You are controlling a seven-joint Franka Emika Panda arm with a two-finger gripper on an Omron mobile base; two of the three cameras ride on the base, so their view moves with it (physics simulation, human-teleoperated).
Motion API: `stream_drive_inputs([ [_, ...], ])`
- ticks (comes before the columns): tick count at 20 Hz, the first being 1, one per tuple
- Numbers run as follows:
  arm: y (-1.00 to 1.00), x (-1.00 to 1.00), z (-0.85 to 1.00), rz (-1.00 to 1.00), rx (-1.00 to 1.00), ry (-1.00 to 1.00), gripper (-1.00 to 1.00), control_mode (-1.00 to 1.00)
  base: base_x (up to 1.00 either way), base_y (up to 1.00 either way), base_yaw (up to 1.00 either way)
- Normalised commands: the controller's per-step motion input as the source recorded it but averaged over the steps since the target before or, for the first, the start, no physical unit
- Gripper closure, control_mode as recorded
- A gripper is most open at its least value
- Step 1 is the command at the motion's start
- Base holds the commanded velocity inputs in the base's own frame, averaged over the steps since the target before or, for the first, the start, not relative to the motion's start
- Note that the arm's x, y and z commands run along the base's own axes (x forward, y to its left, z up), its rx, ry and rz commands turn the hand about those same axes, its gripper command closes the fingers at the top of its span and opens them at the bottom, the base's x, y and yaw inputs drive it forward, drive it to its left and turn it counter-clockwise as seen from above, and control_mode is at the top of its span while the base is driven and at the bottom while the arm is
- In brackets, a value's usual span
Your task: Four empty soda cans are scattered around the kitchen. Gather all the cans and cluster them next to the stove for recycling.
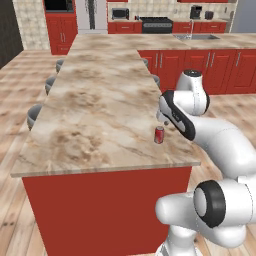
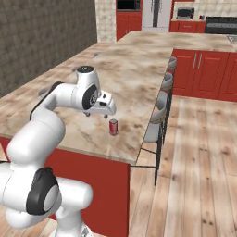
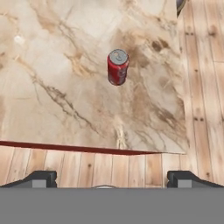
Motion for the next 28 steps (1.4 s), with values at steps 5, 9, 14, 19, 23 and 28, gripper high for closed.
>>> stream_drive_inputs([
  [5, 0.0, 0.23, -0.11, 0.03, 0.0, 0.0, -1.0, -1.0, 0.0, 0.0, 0.0],
  [9, 0.0, 0.26, -0.06, 0.04, 0.0, 0.0, -1.0, -1.0, 0.0, 0.0, 0.0],
  [14, 0.0, 0.23, -0.06, 0.02, 0.0, 0.01, -1.0, -1.0, 0.0, 0.0, 0.0],
  [19, -0.07, 0.15, -0.14, 0.02, -0.01, 0.0, -1.0, -1.0, 0.0, 0.0, 0.0],
  [23, -0.1, 0.12, -0.19, 0.02, -0.02, 0.01, -1.0, -1.0, 0.0, 0.0, 0.0],
  [28, 0.0, 0.21, -0.09, 0.0, 0.0, 0.04, -1.0, -1.0, 0.0, 0.0, 0.0],
])
